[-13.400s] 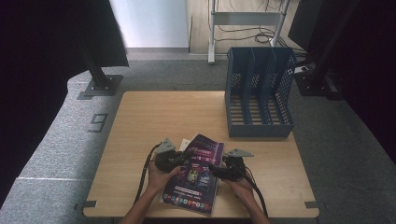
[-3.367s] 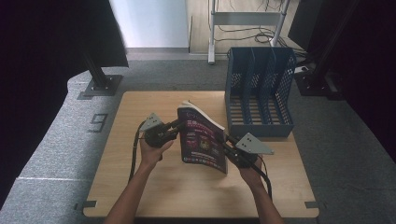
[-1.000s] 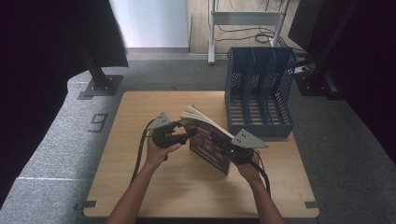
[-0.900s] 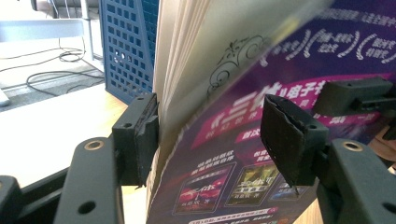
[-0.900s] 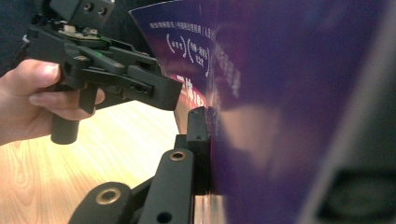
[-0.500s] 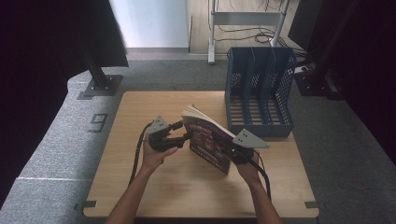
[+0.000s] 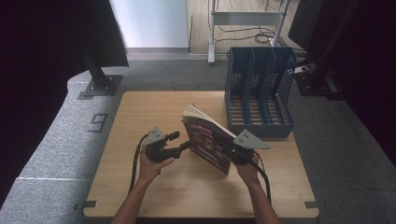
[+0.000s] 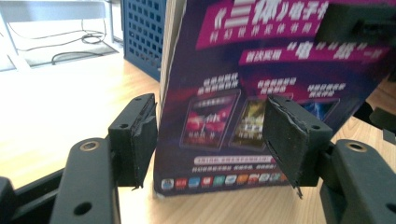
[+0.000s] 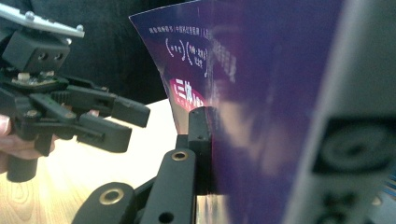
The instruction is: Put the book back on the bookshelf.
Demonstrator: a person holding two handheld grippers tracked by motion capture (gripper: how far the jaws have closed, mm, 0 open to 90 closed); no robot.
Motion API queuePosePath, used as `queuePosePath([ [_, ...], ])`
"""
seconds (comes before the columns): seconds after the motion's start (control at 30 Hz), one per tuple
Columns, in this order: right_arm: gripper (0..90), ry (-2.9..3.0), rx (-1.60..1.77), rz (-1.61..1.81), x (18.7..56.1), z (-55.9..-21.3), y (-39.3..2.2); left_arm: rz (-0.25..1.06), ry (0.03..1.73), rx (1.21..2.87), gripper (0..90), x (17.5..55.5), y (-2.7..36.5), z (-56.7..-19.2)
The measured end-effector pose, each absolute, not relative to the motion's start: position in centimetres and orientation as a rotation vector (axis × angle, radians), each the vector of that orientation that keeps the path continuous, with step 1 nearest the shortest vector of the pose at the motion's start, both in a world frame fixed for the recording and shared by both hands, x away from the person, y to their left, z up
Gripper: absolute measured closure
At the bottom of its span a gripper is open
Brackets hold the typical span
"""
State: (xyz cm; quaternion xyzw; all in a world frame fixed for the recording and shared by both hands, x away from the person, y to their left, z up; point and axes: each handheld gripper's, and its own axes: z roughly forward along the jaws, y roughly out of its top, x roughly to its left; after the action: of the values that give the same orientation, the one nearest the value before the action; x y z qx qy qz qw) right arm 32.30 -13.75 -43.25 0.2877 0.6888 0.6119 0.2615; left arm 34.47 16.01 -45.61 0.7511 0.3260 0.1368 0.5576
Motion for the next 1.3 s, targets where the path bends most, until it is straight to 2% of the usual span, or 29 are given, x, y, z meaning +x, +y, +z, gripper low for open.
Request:
queuePosePath([
  [0.87, 81.5, 1.79, 0.873, 1.669, 32.1, -43.4, -14.6, 0.295, 0.832, 1.816, 36.3, 33.8, 16.5, -48.5],
  [1.3, 81.5, 1.728, 0.896, 1.683, 31.8, -43.0, -15.6, 0.304, 0.848, 1.832, 36.1, 33.5, 16.6, -48.4],
])
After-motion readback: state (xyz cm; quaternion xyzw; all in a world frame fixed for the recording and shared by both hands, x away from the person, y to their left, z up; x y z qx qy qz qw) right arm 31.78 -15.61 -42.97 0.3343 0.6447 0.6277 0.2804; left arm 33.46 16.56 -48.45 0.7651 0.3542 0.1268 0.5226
